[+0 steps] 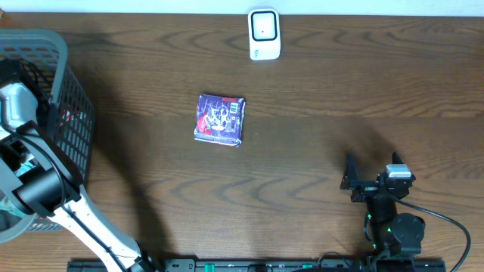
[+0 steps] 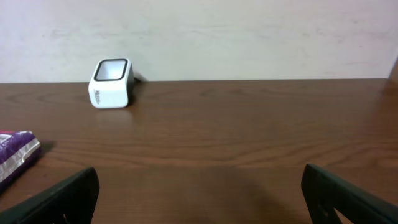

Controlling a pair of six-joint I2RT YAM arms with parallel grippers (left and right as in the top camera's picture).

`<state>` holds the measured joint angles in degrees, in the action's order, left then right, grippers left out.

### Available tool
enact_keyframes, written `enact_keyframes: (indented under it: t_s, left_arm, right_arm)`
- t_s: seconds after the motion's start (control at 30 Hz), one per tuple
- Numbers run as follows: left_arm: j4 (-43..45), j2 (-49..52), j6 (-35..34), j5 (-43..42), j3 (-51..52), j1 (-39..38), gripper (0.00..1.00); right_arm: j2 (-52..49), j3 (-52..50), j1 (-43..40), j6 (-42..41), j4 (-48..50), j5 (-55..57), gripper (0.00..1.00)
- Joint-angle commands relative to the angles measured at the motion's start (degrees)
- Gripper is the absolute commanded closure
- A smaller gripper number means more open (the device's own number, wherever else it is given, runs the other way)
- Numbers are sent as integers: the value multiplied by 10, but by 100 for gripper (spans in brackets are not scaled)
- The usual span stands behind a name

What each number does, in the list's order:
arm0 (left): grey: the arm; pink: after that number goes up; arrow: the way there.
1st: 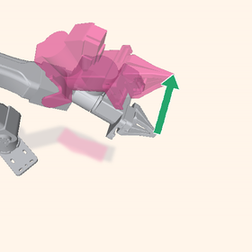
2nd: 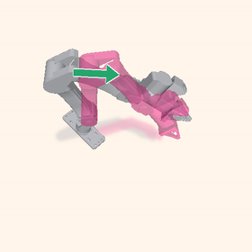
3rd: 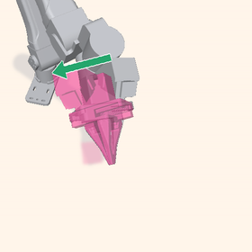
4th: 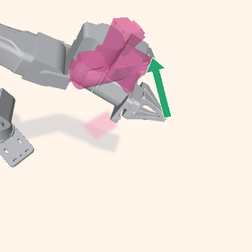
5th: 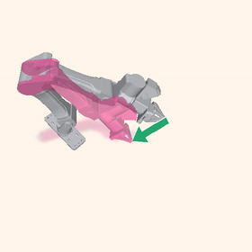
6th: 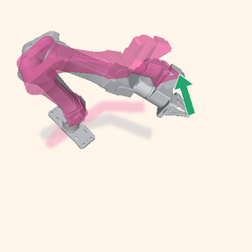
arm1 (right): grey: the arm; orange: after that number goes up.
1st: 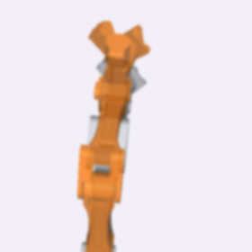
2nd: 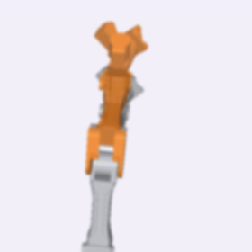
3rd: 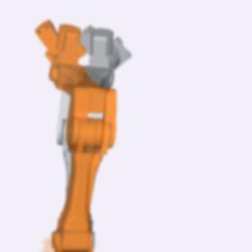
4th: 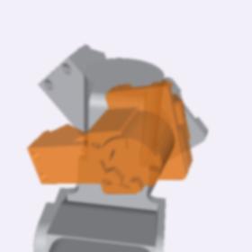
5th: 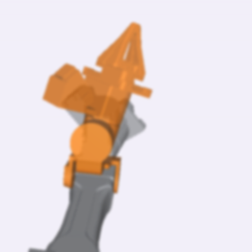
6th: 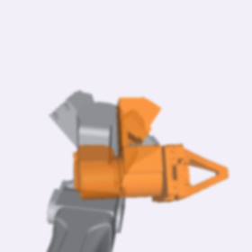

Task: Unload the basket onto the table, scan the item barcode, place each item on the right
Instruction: 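Reach the left gripper into the basket and grasp the red bar, then carry the red bar out and set it beside the purple box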

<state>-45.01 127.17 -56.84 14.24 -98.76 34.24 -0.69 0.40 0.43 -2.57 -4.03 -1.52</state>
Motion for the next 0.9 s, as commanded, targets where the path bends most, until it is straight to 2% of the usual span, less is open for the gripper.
enact_keyframes:
  t_s: [0.0,0.13,0.4,0.7,0.87]
  left_arm:
    - [-4,45,51,6,2,1,73]
    - [-12,36,88,35,2,1,92]
    - [-63,-82,106,25,2,1,93]
    - [-71,-336,112,-30,2,1,93]
    - [-49,-465,130,-122,2,-3,93]
  right_arm:
    - [3,-1,-4,-6,-2,-1,1]
    - [3,-1,-4,-6,-2,-1,1]
    - [3,-1,-4,-6,-2,-1,1]
    - [3,-1,-4,-6,-2,-1,1]
    - [3,-1,-4,-6,-2,-1,1]
